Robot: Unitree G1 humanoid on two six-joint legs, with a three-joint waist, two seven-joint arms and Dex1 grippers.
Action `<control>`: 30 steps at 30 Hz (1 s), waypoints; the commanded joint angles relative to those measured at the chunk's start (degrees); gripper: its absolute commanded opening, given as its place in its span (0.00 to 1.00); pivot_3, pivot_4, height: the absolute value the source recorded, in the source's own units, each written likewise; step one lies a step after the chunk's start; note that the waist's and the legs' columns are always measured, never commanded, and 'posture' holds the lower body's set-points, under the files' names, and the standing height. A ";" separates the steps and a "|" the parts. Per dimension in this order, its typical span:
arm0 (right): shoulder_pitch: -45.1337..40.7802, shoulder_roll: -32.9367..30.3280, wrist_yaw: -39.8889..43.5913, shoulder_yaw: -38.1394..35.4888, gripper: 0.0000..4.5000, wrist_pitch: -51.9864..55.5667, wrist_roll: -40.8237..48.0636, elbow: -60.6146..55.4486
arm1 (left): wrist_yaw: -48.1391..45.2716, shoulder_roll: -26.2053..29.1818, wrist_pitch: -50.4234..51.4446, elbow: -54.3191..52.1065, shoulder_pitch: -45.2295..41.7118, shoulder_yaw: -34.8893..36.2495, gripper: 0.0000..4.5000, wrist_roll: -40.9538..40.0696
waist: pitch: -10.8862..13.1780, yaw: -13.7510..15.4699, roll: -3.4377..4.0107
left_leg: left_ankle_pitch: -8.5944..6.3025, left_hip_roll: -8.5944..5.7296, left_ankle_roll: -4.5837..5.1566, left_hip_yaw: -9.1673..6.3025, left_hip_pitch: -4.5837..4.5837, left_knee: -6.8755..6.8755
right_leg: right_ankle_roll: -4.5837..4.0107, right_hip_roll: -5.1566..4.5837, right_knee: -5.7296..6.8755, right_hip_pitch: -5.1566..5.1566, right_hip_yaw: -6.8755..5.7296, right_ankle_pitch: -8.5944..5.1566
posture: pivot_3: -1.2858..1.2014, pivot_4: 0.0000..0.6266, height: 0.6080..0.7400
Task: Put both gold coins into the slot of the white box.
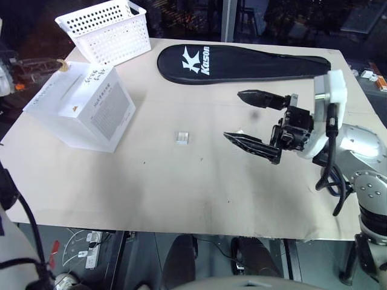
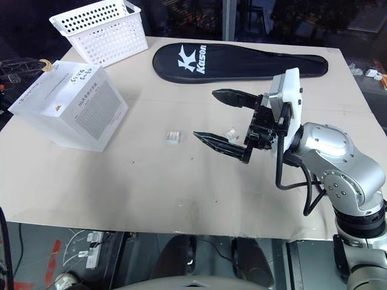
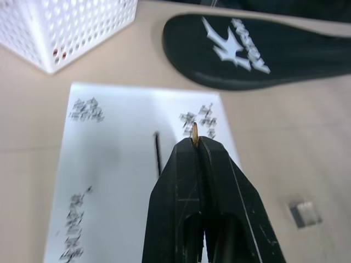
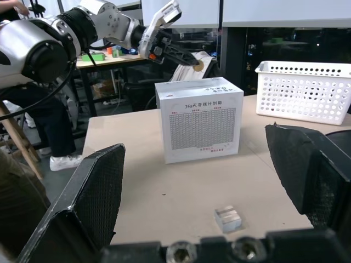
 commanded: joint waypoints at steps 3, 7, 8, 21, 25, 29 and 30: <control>0.76 0.02 0.03 -1.03 1.00 -1.22 -0.14 -2.27 | -1.87 0.60 -1.57 2.21 -1.06 0.81 0.01 3.24 | 0.00 -0.01 0.00 | 0.00 0.02 0.00 -0.02 0.00 0.00 | 0.00 0.01 0.02 -0.01 -0.02 0.00 | 0.52 0.24 0.90; 0.90 0.03 -0.11 -1.21 1.00 -1.24 -0.08 -2.58 | -3.11 0.02 -1.42 2.71 0.34 0.55 0.01 5.27 | 0.00 -0.03 0.00 | 0.00 0.02 0.00 -0.02 0.00 0.02 | 0.00 0.01 0.03 0.00 -0.02 0.00 | 0.52 0.24 0.90; 0.87 0.03 -0.12 -1.23 1.00 -1.21 -0.02 -2.59 | -2.98 -0.07 -1.54 2.85 0.64 0.73 0.01 5.57 | 0.00 -0.03 0.00 | 0.00 0.02 0.00 -0.02 0.00 0.02 | 0.00 0.01 0.04 0.00 -0.02 0.00 | 0.52 0.24 0.90; 0.15 -0.13 0.29 -1.08 1.00 -0.92 0.09 -2.05 | 0.08 0.03 -3.60 2.31 4.06 2.93 0.01 7.53 | -0.02 -0.09 -0.02 | 0.00 0.05 0.00 -0.01 0.06 0.07 | 0.00 0.02 0.15 0.01 -0.01 0.01 | 0.52 0.24 0.90; 0.08 -0.06 0.51 -0.82 1.00 -1.03 -0.18 -1.82 | 0.01 -0.18 -4.03 2.01 4.30 2.97 0.01 7.87 | -0.02 -0.19 -0.02 | 0.00 0.06 0.00 0.00 0.07 0.08 | 0.00 0.03 0.16 0.01 -0.01 0.01 | 0.52 0.24 0.90; -0.01 0.00 0.52 -0.71 1.00 -0.89 -0.16 -1.84 | 0.79 -0.73 -5.21 1.38 4.37 3.38 0.01 7.87 | -0.02 -0.19 -0.02 | 0.00 0.06 0.00 0.00 0.08 0.08 | 0.00 0.03 0.18 0.01 0.00 0.01 | 0.52 0.24 0.90; -0.03 0.00 0.51 -0.71 1.00 -0.83 -0.13 -1.87 | 1.00 -0.75 -5.50 1.11 4.42 3.75 0.01 7.66 | -0.02 -0.19 -0.02 | 0.00 0.06 0.00 0.00 0.08 0.08 | 0.00 0.03 0.19 0.01 0.00 0.01 | 0.52 0.24 0.90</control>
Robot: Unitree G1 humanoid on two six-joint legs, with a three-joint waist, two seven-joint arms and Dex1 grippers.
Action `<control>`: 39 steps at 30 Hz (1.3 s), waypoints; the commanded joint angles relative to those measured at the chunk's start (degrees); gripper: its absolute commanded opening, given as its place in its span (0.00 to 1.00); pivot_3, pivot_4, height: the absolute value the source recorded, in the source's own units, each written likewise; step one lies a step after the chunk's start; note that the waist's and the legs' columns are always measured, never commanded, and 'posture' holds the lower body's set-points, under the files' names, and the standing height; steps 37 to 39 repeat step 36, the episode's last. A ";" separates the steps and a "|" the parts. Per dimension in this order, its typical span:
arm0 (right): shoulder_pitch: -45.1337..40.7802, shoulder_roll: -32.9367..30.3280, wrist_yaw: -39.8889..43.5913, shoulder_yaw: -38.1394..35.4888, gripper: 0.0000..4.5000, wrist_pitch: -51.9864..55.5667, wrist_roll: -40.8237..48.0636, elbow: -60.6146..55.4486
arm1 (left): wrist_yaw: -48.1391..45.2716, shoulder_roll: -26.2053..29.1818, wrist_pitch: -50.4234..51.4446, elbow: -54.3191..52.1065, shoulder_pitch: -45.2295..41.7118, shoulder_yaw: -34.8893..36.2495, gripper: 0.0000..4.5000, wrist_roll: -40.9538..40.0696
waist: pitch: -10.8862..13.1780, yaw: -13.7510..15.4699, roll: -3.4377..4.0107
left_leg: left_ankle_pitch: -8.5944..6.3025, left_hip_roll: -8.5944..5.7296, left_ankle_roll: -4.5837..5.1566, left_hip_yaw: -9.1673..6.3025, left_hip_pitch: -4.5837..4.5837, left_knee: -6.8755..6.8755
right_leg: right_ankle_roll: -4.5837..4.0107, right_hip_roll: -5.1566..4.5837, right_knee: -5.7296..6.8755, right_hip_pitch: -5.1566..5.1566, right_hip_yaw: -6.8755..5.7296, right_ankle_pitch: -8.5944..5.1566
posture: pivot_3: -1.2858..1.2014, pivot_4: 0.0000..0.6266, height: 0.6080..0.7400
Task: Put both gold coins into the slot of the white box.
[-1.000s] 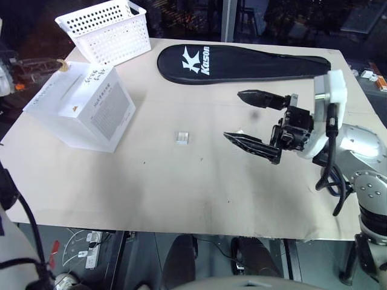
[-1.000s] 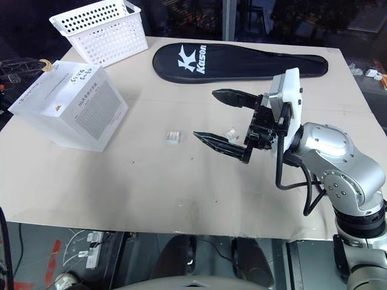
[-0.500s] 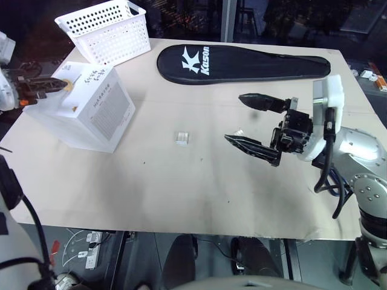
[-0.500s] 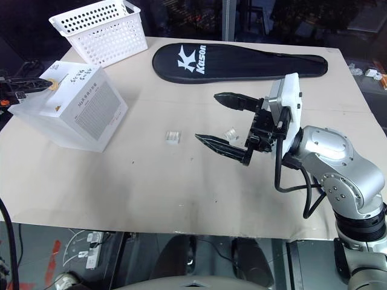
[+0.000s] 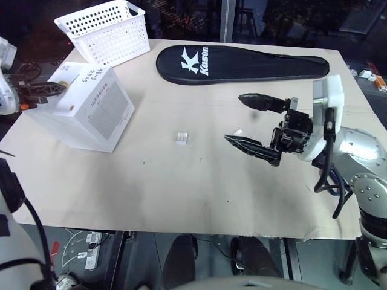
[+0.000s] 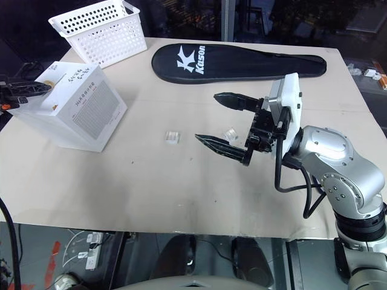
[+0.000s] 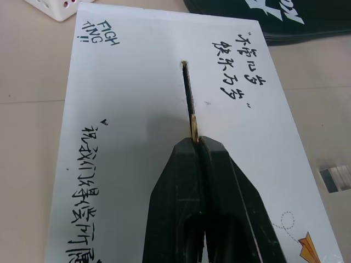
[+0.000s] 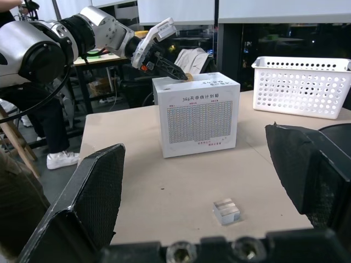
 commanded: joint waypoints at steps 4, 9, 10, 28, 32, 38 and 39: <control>-0.72 -0.10 0.33 -0.81 1.00 -0.75 0.25 -1.55 | 0.57 1.31 -0.61 -3.62 -1.26 4.94 0.39 -2.47 | 0.00 0.03 0.00 | 0.00 0.00 0.00 0.00 -0.01 0.01 | 0.00 0.00 0.00 0.00 0.00 0.00 | 0.52 0.24 0.90; 0.29 -0.71 -0.19 -1.32 1.00 -0.39 -0.13 -1.72 | -4.24 0.02 6.76 -16.86 -1.06 9.29 0.59 -9.48 | -0.01 0.25 -0.03 | 0.00 0.00 0.00 -0.02 -0.06 0.03 | 0.00 -0.02 -0.04 0.00 -0.03 0.00 | 0.52 0.24 0.90; 0.62 -0.98 -0.67 -1.48 1.00 -0.26 -0.66 -1.75 | -3.09 -1.46 7.89 -21.78 0.37 11.23 0.59 -11.66 | -0.01 0.36 -0.03 | 0.00 0.00 0.00 -0.03 -0.06 0.04 | 0.00 -0.02 -0.04 0.00 -0.03 0.00 | 0.52 0.24 0.90; 38.40 -11.39 -0.36 -24.45 1.00 -0.67 -7.87 -10.21 | 24.10 -33.23 13.59 -98.16 60.30 24.37 0.99 -33.99 | -0.21 0.13 0.25 | 0.01 0.12 -0.02 0.23 0.55 -0.06 | 0.00 0.12 -0.01 0.41 0.43 0.02 | 0.52 0.24 0.90; 48.45 -8.21 0.67 -29.43 1.00 -4.13 -10.20 -10.42 | 21.68 -30.17 8.43 -97.35 69.56 26.23 0.99 -33.37 | -0.23 0.45 0.22 | -0.01 0.08 0.00 0.17 0.83 0.04 | 0.04 0.09 -0.15 0.83 0.30 0.00 | 0.52 0.24 0.90; 54.50 -4.91 1.03 -31.87 1.00 -7.43 -11.88 -10.34 | 22.43 -29.72 3.46 -94.39 74.12 26.30 0.99 -31.45 | -0.28 0.56 0.23 | -0.02 0.08 0.00 0.14 1.40 -0.05 | 0.18 0.06 -0.24 1.38 0.26 -0.13 | 0.52 0.24 0.90; 54.50 -4.91 1.03 -31.87 1.00 -7.43 -11.88 -10.34 | 22.43 -29.72 3.46 -94.39 74.12 26.30 0.99 -31.45 | -0.28 0.56 0.23 | -0.02 0.08 0.00 0.14 1.40 -0.05 | 0.18 0.06 -0.24 1.38 0.26 -0.13 | 0.52 0.24 0.90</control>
